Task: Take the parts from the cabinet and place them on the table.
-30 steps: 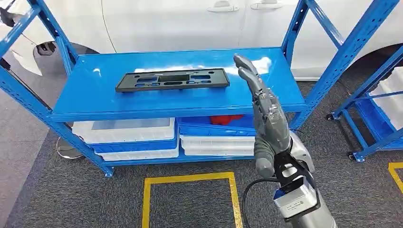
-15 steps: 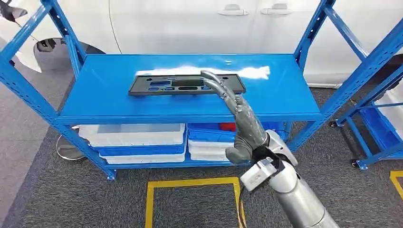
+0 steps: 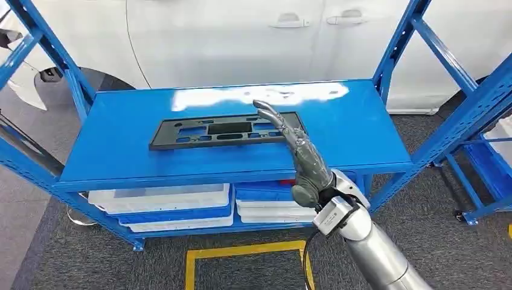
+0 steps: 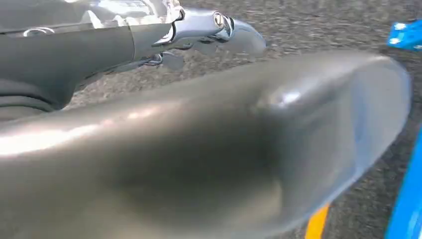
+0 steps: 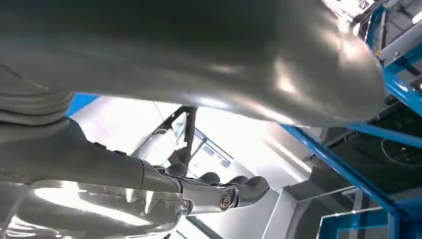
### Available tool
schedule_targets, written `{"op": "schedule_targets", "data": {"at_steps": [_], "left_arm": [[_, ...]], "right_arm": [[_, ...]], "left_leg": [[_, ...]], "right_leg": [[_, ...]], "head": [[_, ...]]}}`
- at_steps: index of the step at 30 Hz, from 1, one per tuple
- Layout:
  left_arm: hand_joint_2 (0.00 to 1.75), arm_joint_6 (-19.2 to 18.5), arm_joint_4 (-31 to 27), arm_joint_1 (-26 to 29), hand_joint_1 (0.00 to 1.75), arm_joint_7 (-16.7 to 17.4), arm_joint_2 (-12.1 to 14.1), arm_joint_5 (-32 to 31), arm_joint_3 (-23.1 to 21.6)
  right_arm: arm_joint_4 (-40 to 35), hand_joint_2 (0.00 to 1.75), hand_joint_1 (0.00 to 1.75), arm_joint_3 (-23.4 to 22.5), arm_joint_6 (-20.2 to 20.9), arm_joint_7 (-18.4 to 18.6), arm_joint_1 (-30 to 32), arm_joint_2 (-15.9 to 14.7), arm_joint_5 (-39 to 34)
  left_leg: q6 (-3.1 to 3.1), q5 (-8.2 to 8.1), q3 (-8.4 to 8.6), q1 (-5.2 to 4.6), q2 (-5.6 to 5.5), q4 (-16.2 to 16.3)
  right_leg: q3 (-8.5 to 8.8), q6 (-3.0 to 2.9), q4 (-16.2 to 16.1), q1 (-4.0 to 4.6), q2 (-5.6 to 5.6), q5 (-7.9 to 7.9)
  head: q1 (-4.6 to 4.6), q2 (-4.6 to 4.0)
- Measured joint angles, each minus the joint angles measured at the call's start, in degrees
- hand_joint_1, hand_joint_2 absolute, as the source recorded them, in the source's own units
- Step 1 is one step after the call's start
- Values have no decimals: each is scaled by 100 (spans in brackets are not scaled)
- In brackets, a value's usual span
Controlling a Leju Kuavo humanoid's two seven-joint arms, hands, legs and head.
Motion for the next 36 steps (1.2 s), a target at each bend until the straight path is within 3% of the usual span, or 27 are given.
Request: {"op": "schedule_targets", "data": {"at_steps": [1, 2, 3, 4, 5, 7, 8, 9, 11, 12, 13, 14, 15, 17, 18, 19, 20, 22, 23, 24, 27, 28, 29, 30, 32, 34, 36], "left_arm": [[0, 0, 0, 2, 0, 0, 2, -4, -2], [0, 2, 9, 27, 0, 0, 0, -4, -2], [0, 2, 35, 31, 0, 0, -2, -4, -4], [0, 9, 35, 2, 0, 13, 0, -4, -7], [0, 13, 35, 8, 0, 15, 0, -4, -7], [0, 13, 35, 9, 0, 13, 0, -4, -7], [0, 13, 35, 7, 0, 13, 0, -4, -9], [0, 13, 35, 0, 0, 13, 0, -4, -9], [0, 13, 35, -9, 0, 13, 7, -4, -9], [0, 13, 35, -16, 0, 13, 7, -4, -9], [0, 13, 35, -19, 0, 13, 7, -4, -9], [0, 13, 35, -9, 0, 15, 7, -4, -9], [0, 13, 35, -6, 0, 13, 7, -4, -9], [0, 13, 37, -12, 0, 15, -6, -4, -11], [0, 17, 55, -14, 0, 17, -37, -8, -13], [0, 31, 55, -33, 0, 13, -28, -11, -13], [0, 48, 55, -59, 0, 20, -20, -13, -13], [0, 63, 57, -36, 0, 15, -24, -24, -13], [0, 70, 57, -34, 0, 15, -7, -33, -15], [0, 70, 57, -45, 0, 15, -11, -57, -17], [0, 83, 57, -51, 0, 2, 4, -92, -33], [0, 87, 57, -32, 0, -2, 4, -94, -35], [0, 94, 57, -18, 0, -2, 7, -103, -37], [0, 94, 57, -12, 0, -4, 7, -114, -39], [0, 94, 57, -14, 0, -39, 7, -135, -44], [0, 87, 57, -21, 0, -72, 7, -151, -46], [0, 87, 57, -21, 0, -72, 7, -151, -46]], "right_arm": [[17, 0, 0, -11, 4, -4, 0, -6, -19], [37, 0, 0, -19, 20, -6, 1, -15, -28], [61, 0, 0, -26, 24, -11, 6, -24, -35], [74, 0, 0, -42, 31, -13, 11, -33, -37], [79, 0, 0, -55, 33, -11, 15, -35, -37], [79, 0, 0, -87, 35, -24, 5, -35, -39], [79, 0, 0, -90, 37, -26, 5, -39, -37], [81, 0, 0, -96, 39, -33, -5, -48, -39], [92, 0, 0, -98, 44, -35, 10, -68, -39], [100, 0, 0, -98, 44, -35, 22, -72, -39], [111, 0, 0, -98, 42, -35, 26, -76, -39], [118, 0, 0, -98, 39, -35, 26, -81, -39], [118, 0, 0, -98, 37, -35, 25, -85, -39], [118, 0, 0, -105, 41, -35, 17, -92, -54], [120, 0, 0, -109, 79, -48, 28, -92, -115], [120, 0, 0, -116, 111, -57, 15, -92, -174], [103, 0, 0, -129, 118, -79, 15, -83, -220], [92, 0, 0, -155, 118, -87, 12, -79, -275], [74, 175, 0, -184, 120, -83, 13, -63, -310], [61, 175, 0, -197, 131, -70, -6, -48, -358], [63, 175, 0, -227, 199, 9, 9, -24, -450], [63, 0, 0, -232, 208, 33, 30, -24, -474], [65, 0, 0, -234, 221, 39, 45, -24, -498], [72, 0, 0, -238, 273, 108, 52, -24, -562], [87, 0, 0, -251, 527, 466, 50, -22, -833], [131, 0, 0, -269, 645, 583, 55, -22, -986], [131, 0, 0, -269, 645, 583, 55, -22, -986]], "left_leg": [[-14, 388, 81, 23, 8, -411], [-18, 963, 128, 56, 32, -841], [36, 1106, 68, 47, 75, -950], [139, 1006, 102, 12, 66, -918], [197, 1028, 102, 9, 53, -926], [288, 994, 200, 17, 26, -947], [321, 975, 256, 19, 26, -974], [354, 942, 303, 11, 26, -990], [390, 861, 374, -11, 20, -992], [404, 812, 423, -32, 8, -991], [411, 768, 474, -51, -2, -991], [419, 718, 545, -73, -12, -991], [426, 669, 620, -98, -18, -994], [429, 570, 771, -137, -22, -1012], [409, 534, 820, -155, -26, -991], [368, 507, 807, -139, -50, -1027], [337, 489, 846, -140, -43, -1068], [275, 594, 914, -155, -41, -953], [250, 486, 898, -140, -28, -850], [232, 349, 825, -139, -19, -675], [126, -220, 101, -84, -15, 486], [116, -217, -62, -65, -13, 660], [109, -67, -81, -46, -10, 556], [92, 208, 29, -29, -8, 201], [36, 880, 403, 9, 0, -803], [115, 637, 421, -42, 5, -1009], [115, 637, 421, -42, 5, -1009]], "right_leg": [[93, 32, 9, -21, -2, -73], [121, 82, 14, -16, 0, -155], [168, 115, 98, -7, 6, -216], [149, 174, 41, 12, 15, -258], [211, 221, 20, 6, 8, -258], [219, 278, 81, -19, 3, -247], [127, 290, 304, -30, 0, -221], [-104, 302, 699, -37, 0, -254], [-691, 325, 1524, -29, -1, -589], [-942, 325, 1800, -29, -1, -802], [-1069, 310, 1846, -25, -1, -861], [-1087, 274, 1673, -9, 0, -747], [-1008, 220, 1330, 19, -2, -488], [-703, 3, 327, 129, -4, 333], [-701, -75, 206, 193, 40, 458], [-681, -68, 137, 200, 54, 292], [-639, -66, 88, 204, 44, 380], [-496, -125, -10, 169, 63, 387], [-376, -108, -75, 145, 29, 411], [-336, -138, -80, 139, 25, 391], [-308, -147, -71, 137, 23, 324], [-297, -140, -64, 127, 26, 303], [-275, -122, -55, 114, 34, 279], [-242, -101, -37, 99, 37, 250], [-176, -43, 22, 71, 38, 159], [-205, 16, 75, 80, 37, 121], [-205, 16, 75, 80, 37, 121]], "head": [[-2, 2], [0, 0], [-29, 2], [-13, 2], [7, 2], [4, 2], [20, 2], [31, 2], [35, 2], [37, 2], [37, 2], [37, 2], [37, 2], [44, 2], [16, 0], [41, 2], [46, 0], [50, 0], [50, 2], [20, 2], [22, 2], [15, 2], [20, 2], [17, 0], [20, 0], [11, 2], [11, 2]]}}
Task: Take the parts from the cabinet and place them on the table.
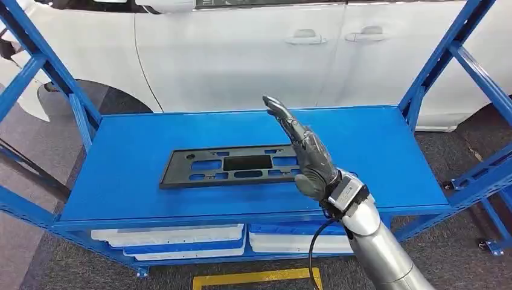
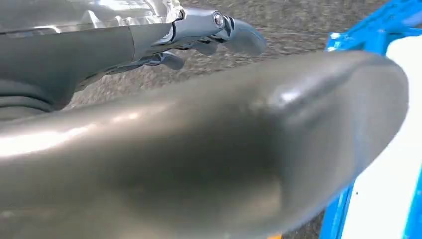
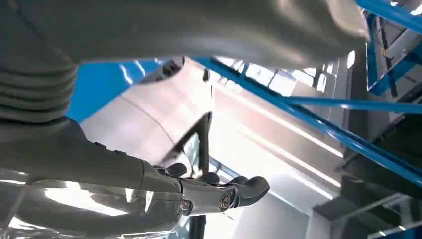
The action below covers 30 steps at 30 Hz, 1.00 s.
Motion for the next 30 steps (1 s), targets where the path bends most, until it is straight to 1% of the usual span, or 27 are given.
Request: {"op": "schedule_targets", "data": {"at_steps": [2, 3, 4, 5, 6, 7, 8, 9, 10, 11, 13, 14, 15, 17, 18, 19, 20, 21, 22, 23, 24, 25, 26, 27, 28, 29, 30], "left_arm": [[0, 0, 0, 0, 0, 0, 0, 0, 0], [0, 0, 0, 0, 0, 0, 0, 0, 0], [0, 0, 0, 0, 0, 0, 0, 0, -2], [0, 0, 0, 6, 0, 2, 0, -2, -2], [0, 11, 0, 34, 0, 7, 0, -7, 0], [0, 15, 0, 20, 0, 15, -2, -9, 0], [0, 15, 0, 15, 0, 18, -2, -11, 0], [0, 24, 0, 8, 0, 29, 2, -11, 0], [0, 31, 0, 20, 0, 90, 0, -11, 2], [0, 9, 0, 30, 0, 178, 0, -35, 4], [0, 4, 0, 30, 0, 458, -11, -122, 4], [0, -2, 2, 30, 0, 613, -13, -181, 4], [0, -2, 4, 26, 0, 812, -18, -232, 2], [0, 9, 4, 27, 0, 1229, -26, -300, 2], [0, 37, 4, 34, 0, 1463, -42, -343, 2], [0, 83, 4, 53, 0, 1612, -42, -359, 2], [0, 144, 4, 71, 0, 1723, -46, -363, 2], [0, 187, 7, 78, 0, 1802, -63, -365, 2], [0, 217, 7, 84, 0, 1825, -66, -370, 2], [0, 238, 7, 90, 0, 1827, -66, -376, 2], [0, 245, 7, 102, 0, 1825, -63, -387, 4], [0, 245, 7, 123, 0, 1799, -61, -400, 4], [0, 243, 7, 144, 0, 1737, -61, -402, 7], [0, 238, 7, 147, 0, 1676, -61, -407, 9], [0, 238, 7, 142, 0, 1617, -61, -420, 11], [0, 236, 7, 141, 0, 1563, -61, -426, 15], [0, 236, 7, 131, 0, 1522, -63, -453, 22]], "right_arm": [[0, 0, 0, 0, 0, 0, 0, 0, 0], [0, 0, 0, 0, 0, 0, 0, 0, 0], [17, 0, 0, -7, 35, 37, 4, 0, -26], [26, 0, 0, -7, 57, 57, 9, 0, -37], [50, 175, 0, -7, 160, 147, 1, 0, -79], [94, 175, 0, -2, 210, 230, 0, -15, 62], [107, 175, 0, 0, 208, 236, 0, -20, 115], [199, 175, 0, 39, 59, 269, 38, -50, 556], [308, 175, 0, 197, -381, 282, 141, -103, 1453], [354, 175, 0, 312, -758, 308, 155, -122, 2097], [463, 175, 0, 561, -1474, 393, 159, -149, 3197], [541, 175, 0, 709, -1741, 457, 157, -153, 3606], [650, 175, 0, 864, -1974, 549, 156, -157, 3988], [873, 175, 0, 1161, -2348, 693, 154, -157, 4576], [1021, 175, 0, 1332, -2564, 783, 143, -179, 4906], [1144, 175, 0, 1467, -2719, 866, 122, -181, 5183], [1277, 175, 0, 1600, -2837, 927, 77, -181, 5406], [1433, 175, 0, 1745, -2946, 1010, 14, -179, 5598], [1555, 175, 0, 1856, -3032, 1082, -34, -179, 5747], [1691, 175, 0, 1964, -3149, 1189, -73, -179, 5924], [1863, 175, 0, 2092, -3299, 1330, -105, -175, 6131], [2020, 175, 0, 2199, -3410, 1430, -150, -164, 6278], [2189, 175, 0, 2308, -3513, 1509, -201, -140, 6385], [2339, 175, 0, 2407, -3615, 1552, -235, -114, 6441], [2484, 175, 0, 2496, -3718, 1589, -261, -85, 6483], [2619, 175, 0, 2577, -3812, 1596, -281, -48, 6520], [2775, 175, 0, 2662, -3890, 1596, -298, -7, 6526]], "left_leg": [[0, 0, 0, 0, 0, 0], [13, -3, -6, -2, 2, 8], [80, 173, 10, -4, 3, 24], [102, 182, 8, -5, -2, 36], [144, 190, 14, 2, -1, 22], [195, 214, 48, 34, 8, -30], [212, 208, 48, 34, 8, -30], [246, 189, 49, 30, 8, -28], [250, 167, 63, 28, -3, -26], [246, 149, 85, 28, -7, -26], [213, 113, 154, 28, -11, -27], [188, 96, 167, 25, -10, -30], [144, 72, 164, -5, -9, -19], [86, 58, 181, 13, -6, -43], [43, 62, 208, 21, -4, -75], [5, 31, 214, 11, -3, -57], [-3, -59, 179, 20, 0, 73], [-7, -265, 25, 28, -1, 408], [-16, -477, -197, 33, 0, 846], [-26, -682, -468, 32, -1, 1354], [-30, -771, -670, 31, -1, 1712], [-24, -702, -730, 31, 0, 1775], [-10, -499, -644, 30, 0, 1550], [8, -238, -454, 30, -1, 1125], [35, 46, -183, 30, 0, 554], [67, 170, 33, 27, 0, 64], [81, 117, 58, -19, -3, 35]], "right_leg": [[0, 0, 0, 0, 0, 0], [-7, 5, 0, 0, -2, -2], [-29, 44, 10, 6, -5, -21], [-21, 59, 9, 6, -4, -32], [-8, 97, 2, 14, -6, -41], [-59, 160, 142, -16, -14, -158], [-113, 172, 260, -18, -18, -227], [-646, 230, 1266, -49, -22, -671], [-1035, 254, 1810, -75, -26, -670], [-917, 243, 1488, -79, -31, -417], [-437, 182, 422, -71, -35, 143], [-276, 144, 48, -57, -40, 189], [-260, 126, 16, -17, -44, 165], [-265, 85, 32, 2, -35, 140], [-254, 48, 23, 12, -30, 139], [-202, -2, -73, -59, -31, 182], [-154, -31, -109, -45, -40, 184], [-145, -60, -109, -41, -46, 182], [-142, -69, -105, -28, -48, 176], [-141, -83, -102, -11, -59, 166], [-144, -92, -91, 5, -62, 159], [-141, -101, -80, 16, -61, 148], [-133, -100, -69, 24, -54, 132], [-123, -93, -50, 29, -47, 114], [-112, -80, -22, 33, -44, 88], [-110, -63, 9, 36, -47, 61], [-124, -30, 25, 76, -45, 43]], "head": [[0, 0], [0, 0], [11, -2], [7, -2], [11, 0], [20, -2], [31, 0], [39, -2], [44, 0], [48, -2], [55, 0], [59, -2], [46, 0], [46, 0], [57, 0], [48, 0], [50, -2], [35, 0], [39, 0], [39, -2], [39, -2], [42, 0], [39, 0], [39, -2], [39, 0], [42, -2], [48, 0]]}}
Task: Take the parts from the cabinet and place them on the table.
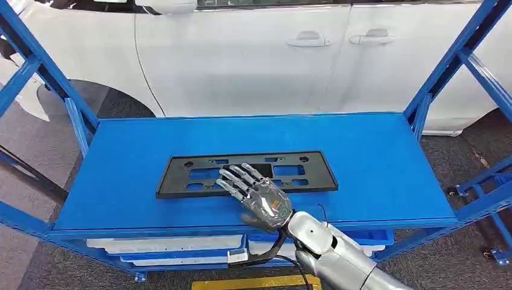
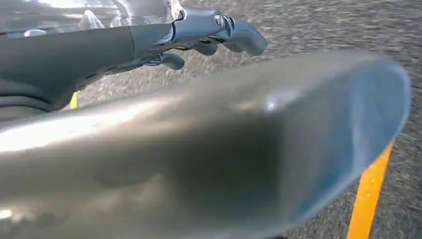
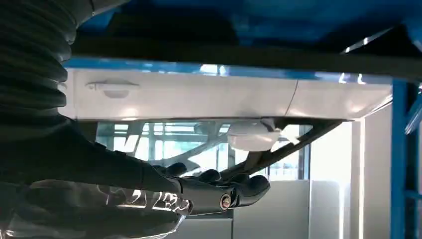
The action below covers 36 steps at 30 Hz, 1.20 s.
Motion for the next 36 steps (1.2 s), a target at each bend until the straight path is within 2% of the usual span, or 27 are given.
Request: {"op": "schedule_targets", "data": {"at_steps": [3, 4, 5, 6, 8, 9, 10, 11, 12, 14, 15, 18, 19, 20, 21, 22, 24, 25, 26, 27, 29, 30, 31, 34, 35, 36], "left_arm": [[0, -26, 0, 9, 0, -110, -2, -37, 26], [0, -35, 0, 7, 0, -142, -15, -70, 26], [0, -37, 0, -1, 0, -165, -20, -90, 26], [0, -37, 0, -14, 0, -182, -17, -101, 26], [0, -35, 0, -36, 0, -201, -17, -127, 28], [0, -35, 0, -42, 0, -221, -17, -131, 28], [0, -33, 0, -40, 0, -245, -17, -140, 31], [0, -31, 0, -38, 0, -252, -17, -149, 35], [0, -31, 0, -41, 0, -258, -17, -149, 39], [0, -31, 0, -52, 0, -280, -17, -151, 55], [0, -33, 0, -59, 0, -287, -17, -162, 66], [0, -52, 0, -65, 0, -344, -15, -210, 76], [0, -61, 0, -71, 0, -357, -15, -245, 74], [0, -68, 0, -77, 0, -368, 2, -254, 74], [0, -90, 0, -77, 0, -372, 2, -273, 74], [0, -103, 0, -77, 0, -372, 4, -306, 72], [0, -120, 0, -74, 0, -370, 26, -335, 74], [0, -133, 0, -66, 0, -370, 33, -360, 74], [0, -136, 0, -63, 0, -370, 39, -378, 74], [0, -136, 0, -65, 0, -370, 44, -391, 74], [0, -138, 0, -77, 0, -376, 63, -435, 74], [0, -153, 2, -86, 0, -376, 72, -450, 72], [0, -155, 0, -99, 0, -383, 74, -477, 72], [0, -162, 2, -96, 0, -387, 79, -551, 72], [0, -166, 2, -100, 0, -387, 79, -566, 72], [0, -186, 0, -113, 0, -396, 79, -592, 70]], "right_arm": [[321, 175, 0, 155, -63, 48, -55, 170, 0], [403, 175, 0, 188, -74, 70, -94, 243, 0], [475, 175, 0, 228, -81, 92, -133, 302, 2], [572, 175, 0, 276, -112, 122, -197, 383, 20], [826, 175, 0, 385, -142, 183, -256, 581, 48], [932, 175, 0, 420, -173, 188, -255, 661, 48], [1085, 175, 0, 462, -197, 197, -256, 777, 48], [1203, 175, 0, 499, -212, 221, -263, 882, 46], [1312, 175, 0, 527, -232, 236, -283, 997, 39], [1498, 175, 0, 553, -247, 245, -334, 1225, -13], [1581, 175, 0, 564, -260, 249, -370, 1323, -31], [1823, 175, 0, 588, -282, 347, -429, 1580, -24], [1904, 175, 0, 595, -286, 402, -454, 1659, -24], [1977, 175, 0, 595, -291, 446, -476, 1749, -22], [2058, 175, 0, 595, -308, 494, -512, 1815, -11], [2146, 175, 0, 595, -321, 537, -548, 1880, -9], [2335, 175, 0, 593, -372, 634, -566, 1972, 18], [2465, 175, 0, 586, -407, 704, -566, 2011, 76], [2571, 175, 0, 575, -424, 785, -570, 2048, 116], [2670, 175, 0, 556, -435, 848, -586, 2088, 140], [2870, 175, 0, 503, -470, 972, -660, 2181, 210], [2974, 175, 0, 488, -507, 1003, -725, 2215, 230], [3124, 175, 0, 451, -538, 1053, -796, 2260, 276], [3497, 175, 0, 331, -547, 1256, -954, 2345, 395], [3590, 175, 0, 298, -544, 1327, -1024, 2372, 426], [3727, 175, 0, 239, -544, 1394, -1096, 2387, 476]], "left_leg": [[66, 14, -3, -16, -6, -10], [111, 42, 17, 14, -2, -64], [137, 65, 46, 35, 4, -100], [160, 70, 55, 38, 11, -114], [172, 66, 49, 34, 14, -114], [172, 64, 46, 34, 14, -113], [168, 60, 48, 34, 12, -110], [159, 54, 56, 35, 10, -109], [148, 47, 65, 35, 7, -107], [116, 26, 100, 35, 4, -107], [86, 11, 93, 9, 3, -96], [-21, 12, 86, 19, 5, -110], [-68, 15, 104, 15, 6, -129], [-92, -34, 96, 45, 8, -83], [-100, -185, 20, 40, 8, 128], [-116, -400, -157, 47, 8, 514], [-155, -775, -614, 50, 8, 1433], [-164, -812, -762, 50, 8, 1701], [-168, -697, -759, 52, 9, 1650], [-172, -470, -626, 56, 9, 1333], [-168, 55, -138, 75, 13, 306], [-148, -15, 2, 67, 10, 54], [-81, 9, -6, 44, -12, 4], [10, 12, -26, 36, -12, 28], [54, 41, -8, 73, -3, -21], [79, 47, -1, 69, 1, -31]], "right_leg": [[-3, 77, -15, -41, 8, 11], [2, 112, -13, -12, 10, -1], [-4, 135, 59, -41, 16, -63], [-126, 178, 307, -49, 7, -240], [-569, 237, 1225, -96, 7, -674], [-772, 255, 1629, -108, 6, -809], [-892, 269, 1830, -120, 4, -807], [-848, 269, 1695, -135, 3, -657], [-683, 257, 1339, -144, 1, -428], [-165, 193, 274, -138, -3, 61], [-44, 146, 4, -105, -5, 30], [-80, 70, 6, -62, 1, 32], [-66, 24, -35, -68, 2, 51], [-6, -12, -107, -120, -11, 87], [20, -56, -133, -111, -12, 86], [21, -78, -132, -105, -16, 85], [21, -94, -125, -85, -17, 75], [20, -100, -116, -81, -16, 69], [25, -98, -101, -81, -14, 56], [29, -90, -79, -85, -8, 40], [35, -50, -4, -94, 9, -19], [19, -15, 26, -72, 15, -48], [-9, 8, 71, -46, 26, -61], [-7, 80, 45, -50, 23, -44], [-15, 110, 69, -60, 24, -78], [-63, 145, 210, -71, 13, -190]], "head": [[-2, -2], [-4, 0], [-7, -2], [44, -2], [57, -2], [59, -2], [61, 0], [66, 0], [63, -2], [68, 0], [63, -2], [59, -2], [63, 0], [61, 0], [52, 0], [44, 0], [48, 0], [44, 0], [46, 0], [46, 0], [44, -2], [48, -2], [48, 0], [72, 0], [63, 0], [83, -2]]}}
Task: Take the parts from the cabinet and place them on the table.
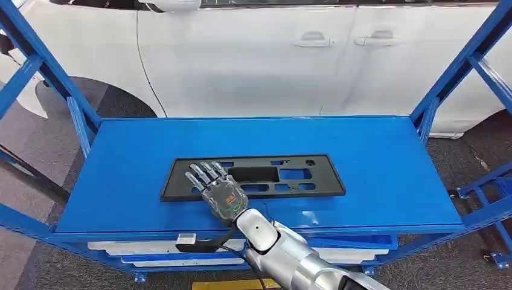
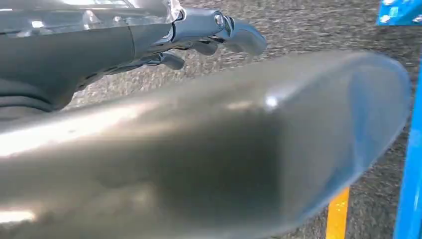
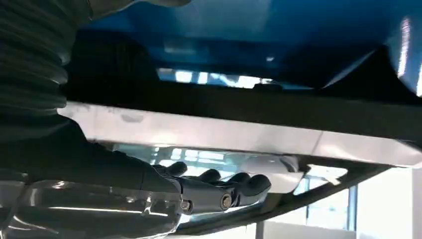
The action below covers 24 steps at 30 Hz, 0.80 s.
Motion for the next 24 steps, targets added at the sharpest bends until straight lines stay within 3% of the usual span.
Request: {"op": "schedule_targets", "data": {"at_steps": [1, 3, 4, 5, 6, 7, 8, 9, 10, 12, 13, 14, 15, 16, 18, 19, 20, 21, 23, 24], "left_arm": [[0, -7, 0, -15, 0, -4, 4, -18, 0], [0, -22, 0, -19, 0, -15, 11, -35, 0], [0, -26, 2, -15, 0, -18, 18, -40, 0], [0, -31, 2, -13, 0, -20, 17, -48, 0], [0, -35, 2, -16, 0, -24, 17, -55, 0], [0, -37, 2, -21, 0, -26, 17, -63, 0], [0, -42, 2, -22, 0, -35, 17, -77, 0], [0, -44, 2, -22, 0, -44, 17, -81, 0], [0, -44, 2, -24, 0, -46, 13, -92, 0], [0, -44, 2, -20, 0, -55, 20, -101, 0], [0, -46, 2, -23, 0, -61, 20, -116, 0], [0, -46, 2, -31, 0, -76, 30, -122, 0], [0, -53, 2, -30, 0, -96, 35, -125, 0], [0, -59, 2, -30, 0, -114, 35, -134, -2], [0, -61, 2, -20, 0, -144, 46, -131, -2], [0, -66, 2, -12, 0, -155, 57, -131, -2], [0, -72, 2, -7, 0, -164, 57, -131, -2], [0, -88, 2, -7, 0, -173, 59, -131, 0], [0, -131, 2, -14, 0, -197, 72, -140, -2], [0, -138, 2, -19, 0, -199, 74, -144, -2]], "right_arm": [[84, 175, 0, -29, 0, 42, -57, 11, 24], [280, 175, 0, -109, -11, 125, -95, 9, 50], [346, 175, 0, -140, -7, 164, -105, 9, 88], [418, 175, 0, -160, 0, 214, -134, 9, 140], [473, 175, 0, -171, 18, 263, -173, 9, 182], [525, 175, 0, -190, 39, 314, -204, 9, 227], [569, 175, 0, -212, 59, 371, -238, 9, 256], [606, 175, 0, -240, 72, 419, -275, 9, 284], [650, 175, 0, -271, 90, 461, -304, 9, 313], [722, 175, 0, -319, 109, 503, -336, -4, 328], [742, 175, 12, -341, 124, 531, -355, -9, 337], [761, 175, 12, -367, 155, 547, -382, -13, 341], [785, 175, 145, -398, 212, 562, -390, -15, 341], [823, 175, 175, -418, 278, 571, -399, -17, 341], [875, 175, 175, -440, 337, 571, -392, -33, 343], [897, 175, 175, -444, 371, 566, -391, -43, 341], [919, 175, 175, -453, 402, 551, -388, -50, 339], [934, 175, 175, -468, 440, 538, -389, -59, 337], [951, 175, 175, -496, 511, 534, -401, -68, 330], [958, 175, 175, -503, 516, 534, -408, -72, 330]], "left_leg": [[31, 2, -6, 0, 3, 1], [40, 1, -14, -9, 3, 3], [41, 0, -14, -13, 5, 5], [42, -1, -8, -15, 5, 6], [41, -1, 0, -20, 2, 6], [40, -1, 11, -24, -3, 5], [37, -3, 27, -33, -4, 2], [34, -3, 36, -33, -3, 1], [-5, -13, 29, -69, -5, 12], [-75, 1, 35, -35, -1, -18], [-107, 19, 59, -31, 0, -54], [-149, 21, 66, -62, 2, -83], [-158, -52, 45, -39, 3, 20], [-162, -261, -83, -35, 3, 303], [-207, -710, -496, -15, 4, 1212], [-231, -837, -675, -12, 4, 1606], [-248, -815, -737, -7, 5, 1733], [-259, -653, -655, 2, 6, 1551], [-270, -156, -166, 29, 11, 586], [-268, 12, 96, 47, 14, 87]], "right_leg": [[-155, 28, 332, -9, -2, -199], [-622, 69, 1299, -34, -3, -611], [-782, 75, 1615, -35, -3, -686], [-819, 68, 1655, -34, -3, -617], [-707, 49, 1405, -33, -3, -424], [-488, 17, 955, -28, -3, -176], [-186, -37, 367, -9, -3, 78], [65, -108, -119, 25, -9, 186], [67, -107, -190, 33, -22, 148], [52, -123, -196, 61, -13, 168], [59, -149, -210, 66, -8, 179], [114, -190, -310, 2, 0, 242], [158, -196, -390, -14, -22, 288], [161, -235, -405, -19, -29, 306], [143, -240, -402, -12, -31, 308], [140, -241, -399, -9, -31, 307], [142, -240, -395, -12, -30, 307], [144, -235, -384, -17, -29, 304], [143, -195, -333, -29, -18, 276], [134, -165, -285, -25, -14, 250]], "head": [[18, 2], [22, 2], [20, 2], [22, 0], [22, 2], [22, 2], [24, 2], [22, 0], [5, 2], [29, 2], [42, 2], [27, 2], [35, 0], [16, 2], [20, 2], [25, 0], [18, 0], [22, 2], [20, 0], [22, 0]]}}
